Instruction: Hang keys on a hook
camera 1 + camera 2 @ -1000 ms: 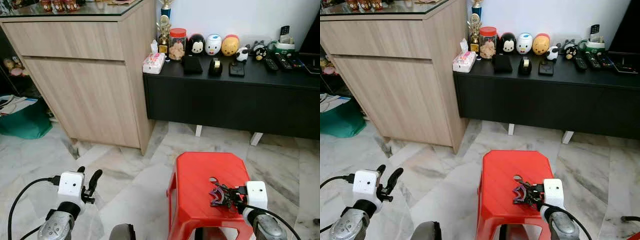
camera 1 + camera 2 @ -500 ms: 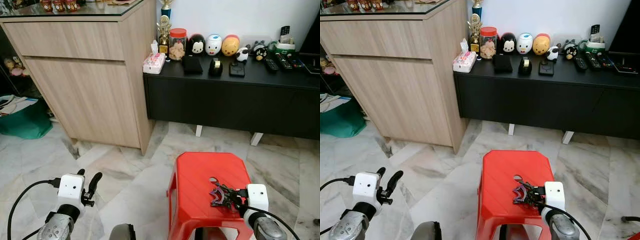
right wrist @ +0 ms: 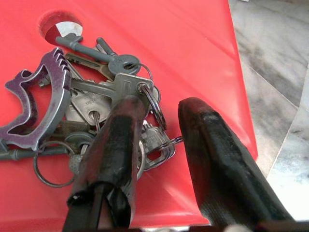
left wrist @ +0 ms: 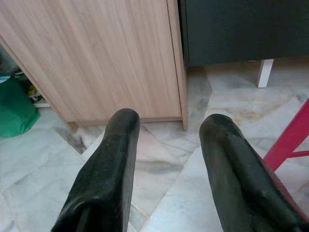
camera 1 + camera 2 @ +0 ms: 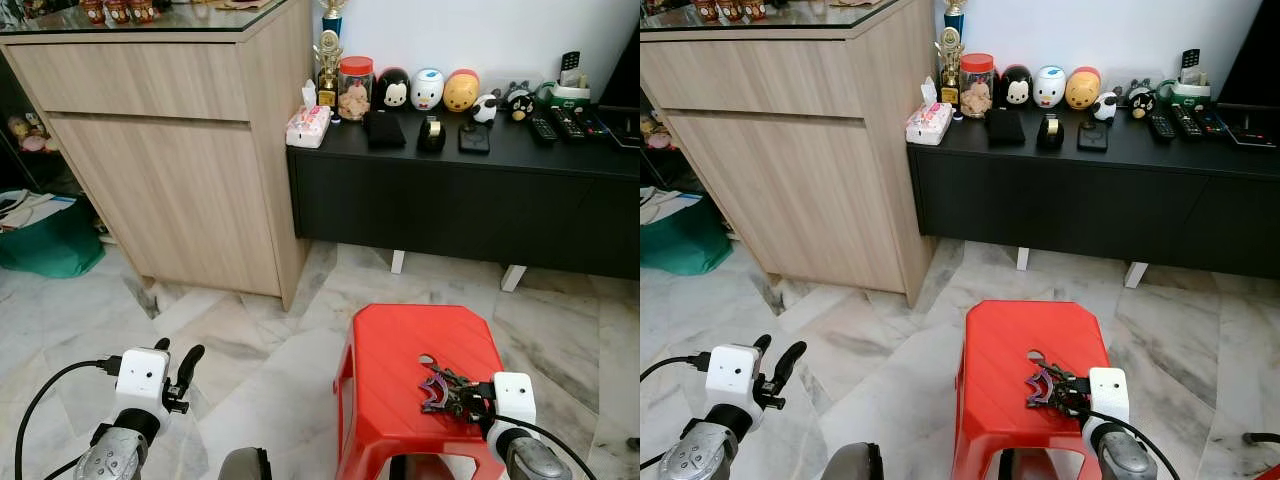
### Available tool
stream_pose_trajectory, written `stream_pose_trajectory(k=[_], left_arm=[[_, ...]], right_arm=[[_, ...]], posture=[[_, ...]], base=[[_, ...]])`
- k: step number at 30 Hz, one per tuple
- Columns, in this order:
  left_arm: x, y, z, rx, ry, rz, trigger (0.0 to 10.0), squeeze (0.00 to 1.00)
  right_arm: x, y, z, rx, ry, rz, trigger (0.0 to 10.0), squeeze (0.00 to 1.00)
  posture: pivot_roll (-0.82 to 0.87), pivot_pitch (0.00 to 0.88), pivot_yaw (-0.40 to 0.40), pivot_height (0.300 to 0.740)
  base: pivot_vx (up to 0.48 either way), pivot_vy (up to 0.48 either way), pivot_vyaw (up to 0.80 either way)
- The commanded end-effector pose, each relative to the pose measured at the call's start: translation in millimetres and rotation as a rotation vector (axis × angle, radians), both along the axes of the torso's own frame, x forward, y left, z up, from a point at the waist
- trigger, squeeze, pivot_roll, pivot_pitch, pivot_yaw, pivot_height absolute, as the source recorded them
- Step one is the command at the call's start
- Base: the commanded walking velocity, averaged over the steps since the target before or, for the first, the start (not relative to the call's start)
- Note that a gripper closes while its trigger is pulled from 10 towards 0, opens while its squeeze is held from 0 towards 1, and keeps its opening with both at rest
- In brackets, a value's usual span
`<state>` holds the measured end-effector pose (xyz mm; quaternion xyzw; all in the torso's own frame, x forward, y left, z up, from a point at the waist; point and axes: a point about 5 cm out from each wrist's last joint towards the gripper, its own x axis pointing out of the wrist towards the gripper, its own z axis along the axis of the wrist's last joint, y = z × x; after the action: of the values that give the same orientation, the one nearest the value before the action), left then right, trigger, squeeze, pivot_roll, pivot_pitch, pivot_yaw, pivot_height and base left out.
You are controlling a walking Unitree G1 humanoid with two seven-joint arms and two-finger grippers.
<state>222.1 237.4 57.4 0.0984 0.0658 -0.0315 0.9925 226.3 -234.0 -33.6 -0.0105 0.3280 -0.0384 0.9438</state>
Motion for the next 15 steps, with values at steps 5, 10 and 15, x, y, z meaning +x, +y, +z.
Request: stream_pose_trajectory(k=[5,10,15], left_arm=[[-0.8,3.5,-2.6,0.020,0.029,-0.003,10.0,0.00],[-0.8,3.0,-3.7,0.021,0.032,-0.003,10.0,0.00],[-0.4,2.9,-3.9,0.022,0.035,-0.006,10.0,0.00]], right_arm=[[2.5,-0.7,1.1,0.004,-0.009,-0.018,10.0,0.00],[3.0,0.2,1.2,0.005,-0.011,-0.017,1.3,0.00],[3.0,0.8,0.8,0.009,-0.008,-0.015,0.0,0.00]], posture=[[0.08,0.000,0.022,0.598],[0.08,0.000,0.022,0.598],[0.08,0.000,0.023,0.598]], base=[[0.000,0.000,0.00],[0.000,0.000,0.00],[0.000,0.000,0.00]])
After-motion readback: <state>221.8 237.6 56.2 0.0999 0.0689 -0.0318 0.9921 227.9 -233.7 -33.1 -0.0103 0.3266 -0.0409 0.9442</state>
